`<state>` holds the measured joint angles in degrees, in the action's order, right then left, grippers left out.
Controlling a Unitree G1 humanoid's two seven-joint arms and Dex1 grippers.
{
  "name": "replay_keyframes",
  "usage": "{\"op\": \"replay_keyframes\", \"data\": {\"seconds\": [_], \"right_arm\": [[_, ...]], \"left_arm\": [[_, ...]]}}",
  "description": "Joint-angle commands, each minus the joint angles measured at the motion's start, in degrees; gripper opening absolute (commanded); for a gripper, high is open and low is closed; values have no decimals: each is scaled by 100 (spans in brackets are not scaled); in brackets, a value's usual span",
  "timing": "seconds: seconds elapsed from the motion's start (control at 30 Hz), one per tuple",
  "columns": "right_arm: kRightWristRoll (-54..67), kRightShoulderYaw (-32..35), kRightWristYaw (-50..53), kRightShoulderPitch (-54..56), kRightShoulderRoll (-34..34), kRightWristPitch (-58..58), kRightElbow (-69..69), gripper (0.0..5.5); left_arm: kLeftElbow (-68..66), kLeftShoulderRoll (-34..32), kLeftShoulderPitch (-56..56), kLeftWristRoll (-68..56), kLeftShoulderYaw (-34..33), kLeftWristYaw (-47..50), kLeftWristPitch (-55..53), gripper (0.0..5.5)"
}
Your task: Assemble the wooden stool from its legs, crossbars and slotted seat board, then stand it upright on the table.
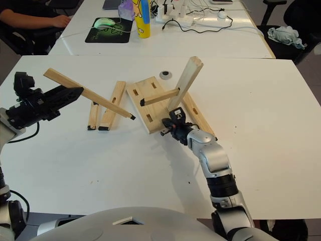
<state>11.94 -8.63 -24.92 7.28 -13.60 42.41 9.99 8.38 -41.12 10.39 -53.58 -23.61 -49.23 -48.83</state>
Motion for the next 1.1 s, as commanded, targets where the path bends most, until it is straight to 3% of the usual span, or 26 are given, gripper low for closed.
{"op": "replay_keyframes", "data": {"seconds": [0.03,0.23,0.53,0.83,1.1], "right_arm": [[183,348,-75,-464,-203,128,-102,0],[236,42,-83,-550,-275,520,-78,0],[389,-439,-41,-642,-145,836,89,0],[449,-624,103,-662,-100,1042,86,0],[505,-605,198,-701,-64,1034,24,0]], "left_arm": [[12,8,5,-7,-22,-44,87,207],[116,69,58,42,22,82,147,207],[1144,763,56,661,1054,957,533,207],[1493,768,45,1220,1695,1161,606,207],[1662,1003,-5,881,1720,1396,350,207]]}}
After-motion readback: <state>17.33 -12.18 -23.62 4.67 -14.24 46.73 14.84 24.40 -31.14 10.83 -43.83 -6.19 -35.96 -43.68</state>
